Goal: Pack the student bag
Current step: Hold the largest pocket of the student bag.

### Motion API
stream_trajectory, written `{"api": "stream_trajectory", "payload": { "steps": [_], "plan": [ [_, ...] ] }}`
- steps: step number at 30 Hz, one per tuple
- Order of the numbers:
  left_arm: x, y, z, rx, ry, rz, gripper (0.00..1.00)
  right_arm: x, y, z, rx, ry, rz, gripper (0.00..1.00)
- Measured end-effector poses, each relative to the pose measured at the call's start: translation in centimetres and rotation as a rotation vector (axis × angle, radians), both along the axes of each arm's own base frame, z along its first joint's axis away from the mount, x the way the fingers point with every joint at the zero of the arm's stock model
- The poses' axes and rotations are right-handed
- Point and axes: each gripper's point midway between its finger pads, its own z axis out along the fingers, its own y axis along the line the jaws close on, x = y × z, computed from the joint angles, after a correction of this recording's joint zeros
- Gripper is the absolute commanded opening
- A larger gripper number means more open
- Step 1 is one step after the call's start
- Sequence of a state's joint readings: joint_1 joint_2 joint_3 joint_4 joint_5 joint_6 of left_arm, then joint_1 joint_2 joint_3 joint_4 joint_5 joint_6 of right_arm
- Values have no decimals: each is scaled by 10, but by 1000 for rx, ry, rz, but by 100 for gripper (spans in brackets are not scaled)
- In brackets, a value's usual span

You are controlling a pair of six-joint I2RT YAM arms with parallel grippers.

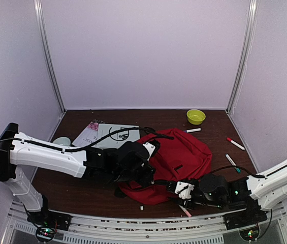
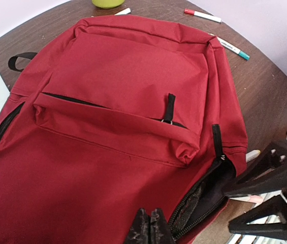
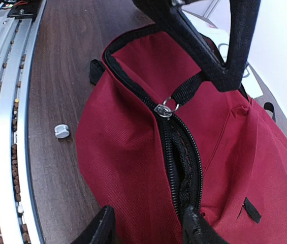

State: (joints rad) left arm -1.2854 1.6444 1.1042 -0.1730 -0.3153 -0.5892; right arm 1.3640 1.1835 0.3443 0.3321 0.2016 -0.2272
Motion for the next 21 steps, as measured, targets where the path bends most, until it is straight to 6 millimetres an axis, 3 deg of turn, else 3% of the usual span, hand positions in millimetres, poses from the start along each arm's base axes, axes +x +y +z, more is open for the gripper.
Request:
{"api": "stream_trajectory", "payload": {
  "steps": [5, 10, 15, 21],
  "plan": [
    [-2, -2, 1, -11, 8, -13, 0, 5, 1, -12, -46, -19, -18, 31],
    [-4, -4, 0, -16, 14, -29, 0, 12, -1, -14, -67, -53, -46, 0],
    [-9, -5, -4, -30, 18, -59, 0, 17, -5, -14, -78, -64, -82, 0],
    [-19, 14, -5, -48, 24, -85, 0, 17, -9, -7, -43, -52, -103, 0]
  ]
}}
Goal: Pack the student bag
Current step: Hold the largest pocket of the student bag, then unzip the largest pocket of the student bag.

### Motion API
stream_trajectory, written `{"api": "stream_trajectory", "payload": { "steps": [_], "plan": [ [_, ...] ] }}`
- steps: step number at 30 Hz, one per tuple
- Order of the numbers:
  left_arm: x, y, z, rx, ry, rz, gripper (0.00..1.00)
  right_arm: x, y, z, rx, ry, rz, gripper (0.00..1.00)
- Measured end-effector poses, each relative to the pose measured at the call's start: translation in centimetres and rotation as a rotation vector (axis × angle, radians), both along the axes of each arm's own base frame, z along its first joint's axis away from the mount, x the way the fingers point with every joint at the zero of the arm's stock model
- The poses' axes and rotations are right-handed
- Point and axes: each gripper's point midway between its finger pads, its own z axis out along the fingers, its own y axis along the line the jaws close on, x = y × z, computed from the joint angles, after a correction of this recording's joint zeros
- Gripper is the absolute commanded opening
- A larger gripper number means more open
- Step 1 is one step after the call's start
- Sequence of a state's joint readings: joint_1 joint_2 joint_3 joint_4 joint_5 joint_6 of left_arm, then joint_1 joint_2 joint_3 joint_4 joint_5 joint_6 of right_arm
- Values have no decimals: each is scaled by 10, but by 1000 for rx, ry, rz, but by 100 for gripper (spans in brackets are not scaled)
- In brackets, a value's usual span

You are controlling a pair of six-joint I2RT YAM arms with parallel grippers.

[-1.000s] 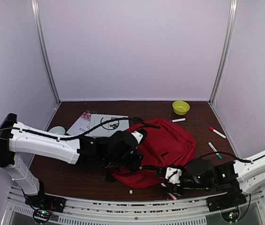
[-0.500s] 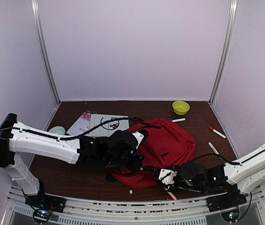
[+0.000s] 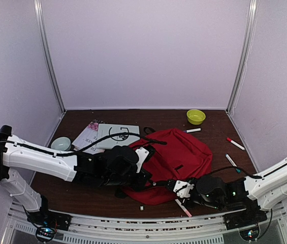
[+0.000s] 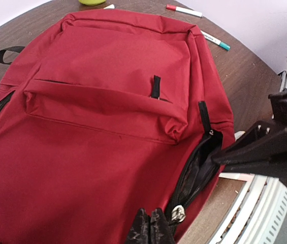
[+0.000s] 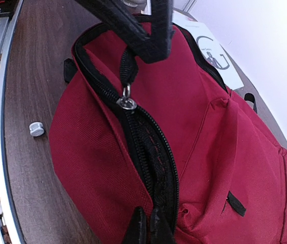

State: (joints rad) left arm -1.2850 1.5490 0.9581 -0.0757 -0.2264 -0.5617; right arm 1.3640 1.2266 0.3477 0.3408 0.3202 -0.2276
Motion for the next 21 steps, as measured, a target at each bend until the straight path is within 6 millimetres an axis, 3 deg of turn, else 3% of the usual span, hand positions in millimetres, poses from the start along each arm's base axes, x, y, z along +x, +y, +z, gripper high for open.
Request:
{"api": "stream_trajectory", "payload": {
  "steps": [7, 17, 21],
  "plan": [
    [-2, 23, -3, 12, -13, 26, 0, 0, -7, 13, 63, 6, -21, 0],
    [10, 49, -8, 51, -31, 150, 0, 0, -8, 12, 68, 14, -35, 0],
    [9, 49, -8, 47, -27, 149, 0, 0, -9, 11, 65, 25, -38, 14]
  ]
}}
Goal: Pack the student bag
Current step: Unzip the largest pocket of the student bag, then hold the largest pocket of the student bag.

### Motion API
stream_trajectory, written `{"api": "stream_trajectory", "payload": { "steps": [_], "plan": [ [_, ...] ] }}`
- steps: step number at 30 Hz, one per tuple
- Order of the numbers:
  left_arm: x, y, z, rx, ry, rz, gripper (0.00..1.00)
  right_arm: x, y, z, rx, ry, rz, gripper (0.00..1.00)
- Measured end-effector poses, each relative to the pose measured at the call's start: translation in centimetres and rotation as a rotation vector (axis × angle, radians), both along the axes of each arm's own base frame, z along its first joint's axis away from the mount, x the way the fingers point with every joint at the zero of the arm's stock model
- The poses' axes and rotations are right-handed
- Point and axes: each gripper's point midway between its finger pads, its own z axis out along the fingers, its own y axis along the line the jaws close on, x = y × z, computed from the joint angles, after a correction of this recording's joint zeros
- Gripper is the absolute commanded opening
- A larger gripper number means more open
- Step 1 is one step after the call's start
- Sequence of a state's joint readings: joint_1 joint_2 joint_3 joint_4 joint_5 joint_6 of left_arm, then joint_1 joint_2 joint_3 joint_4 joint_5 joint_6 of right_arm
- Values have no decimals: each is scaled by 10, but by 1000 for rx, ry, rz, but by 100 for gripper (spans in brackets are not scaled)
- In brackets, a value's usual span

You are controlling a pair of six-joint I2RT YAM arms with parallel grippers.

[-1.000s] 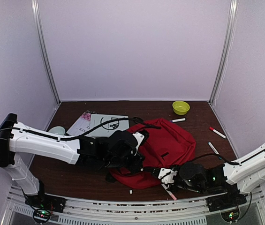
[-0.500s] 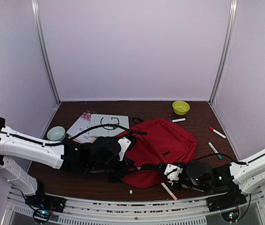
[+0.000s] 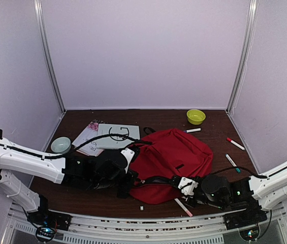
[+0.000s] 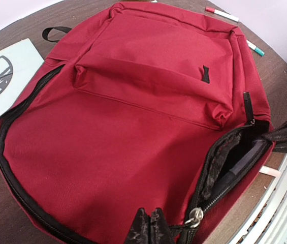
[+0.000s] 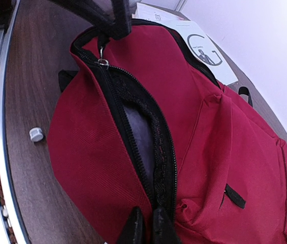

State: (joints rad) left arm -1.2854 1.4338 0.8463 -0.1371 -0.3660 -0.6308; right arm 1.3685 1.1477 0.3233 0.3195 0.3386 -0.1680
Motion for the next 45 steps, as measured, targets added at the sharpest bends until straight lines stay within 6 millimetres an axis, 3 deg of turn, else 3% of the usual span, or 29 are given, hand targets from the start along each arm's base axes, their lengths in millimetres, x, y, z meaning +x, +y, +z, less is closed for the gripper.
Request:
{"api": "stream_trajectory", "payload": {
  "steps": [8, 15, 16, 25, 35, 45],
  "plan": [
    [1, -14, 5, -16, 14, -10, 0, 1, 9, 10, 33, 61, -30, 45],
    [1, -36, 16, -44, 17, -29, 0, -6, 22, 11, 74, 137, -34, 83],
    [1, -37, 17, -47, 16, -30, 0, -9, 25, 11, 78, 141, -27, 85],
    [3, -43, 23, -55, 13, -30, 0, -27, 46, 15, 102, 160, 26, 73],
    [3, -41, 21, -47, 15, -29, 0, -27, 56, 7, 79, 148, 33, 60],
    [2, -41, 20, -44, 21, -35, 0, -21, 72, 13, 90, 92, 37, 58]
  ]
}}
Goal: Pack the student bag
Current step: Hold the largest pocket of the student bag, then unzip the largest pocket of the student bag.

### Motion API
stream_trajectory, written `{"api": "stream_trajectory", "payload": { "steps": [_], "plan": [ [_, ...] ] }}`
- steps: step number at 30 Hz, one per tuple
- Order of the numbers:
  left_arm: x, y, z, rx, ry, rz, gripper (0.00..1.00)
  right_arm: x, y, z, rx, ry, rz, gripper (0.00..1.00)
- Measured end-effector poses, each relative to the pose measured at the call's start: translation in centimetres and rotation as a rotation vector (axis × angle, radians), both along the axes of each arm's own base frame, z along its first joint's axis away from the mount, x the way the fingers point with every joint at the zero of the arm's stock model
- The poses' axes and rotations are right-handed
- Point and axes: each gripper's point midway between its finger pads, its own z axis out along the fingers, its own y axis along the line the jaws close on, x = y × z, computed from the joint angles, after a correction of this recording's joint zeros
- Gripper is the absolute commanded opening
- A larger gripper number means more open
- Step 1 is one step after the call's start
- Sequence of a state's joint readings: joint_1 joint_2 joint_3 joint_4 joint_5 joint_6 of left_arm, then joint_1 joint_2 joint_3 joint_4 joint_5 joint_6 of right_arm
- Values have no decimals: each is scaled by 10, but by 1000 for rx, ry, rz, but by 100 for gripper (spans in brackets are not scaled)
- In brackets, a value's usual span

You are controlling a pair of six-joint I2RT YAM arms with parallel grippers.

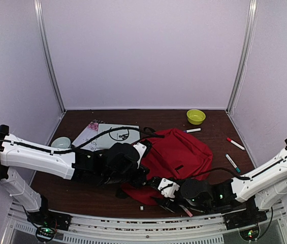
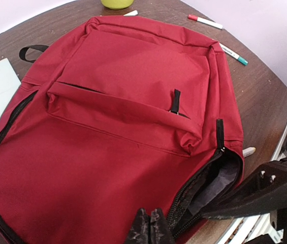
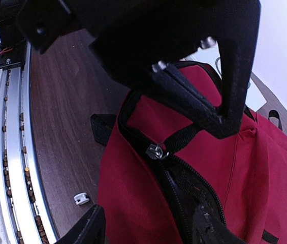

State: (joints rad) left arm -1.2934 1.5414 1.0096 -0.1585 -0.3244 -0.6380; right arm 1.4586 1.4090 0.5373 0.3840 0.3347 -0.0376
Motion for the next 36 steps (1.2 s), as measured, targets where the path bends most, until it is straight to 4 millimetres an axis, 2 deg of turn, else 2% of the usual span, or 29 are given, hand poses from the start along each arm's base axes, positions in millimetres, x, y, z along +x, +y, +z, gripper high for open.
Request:
{"api": "stream_trajectory", "payload": {
  "steps": [9, 13, 18, 24, 27, 36],
  "plan": [
    [-4, -3, -1, -6, 18, -23, 0, 5, 9, -9, -41, -72, 9, 44],
    [-5, -3, -1, -6, 21, -27, 0, 8, 10, -18, -69, -96, 3, 28],
    [-6, -3, -1, -7, 25, -30, 0, 11, 10, -16, -69, -121, -9, 13],
    [-7, 1, -3, 5, 37, -23, 0, 13, 8, -14, -66, -125, -21, 3],
    [-6, 8, -1, -1, 37, -1, 0, 13, 4, -12, -57, -124, -23, 0],
    [1, 58, -5, 13, 27, 107, 0, 6, -9, 3, 13, -94, -4, 0]
  ]
}}
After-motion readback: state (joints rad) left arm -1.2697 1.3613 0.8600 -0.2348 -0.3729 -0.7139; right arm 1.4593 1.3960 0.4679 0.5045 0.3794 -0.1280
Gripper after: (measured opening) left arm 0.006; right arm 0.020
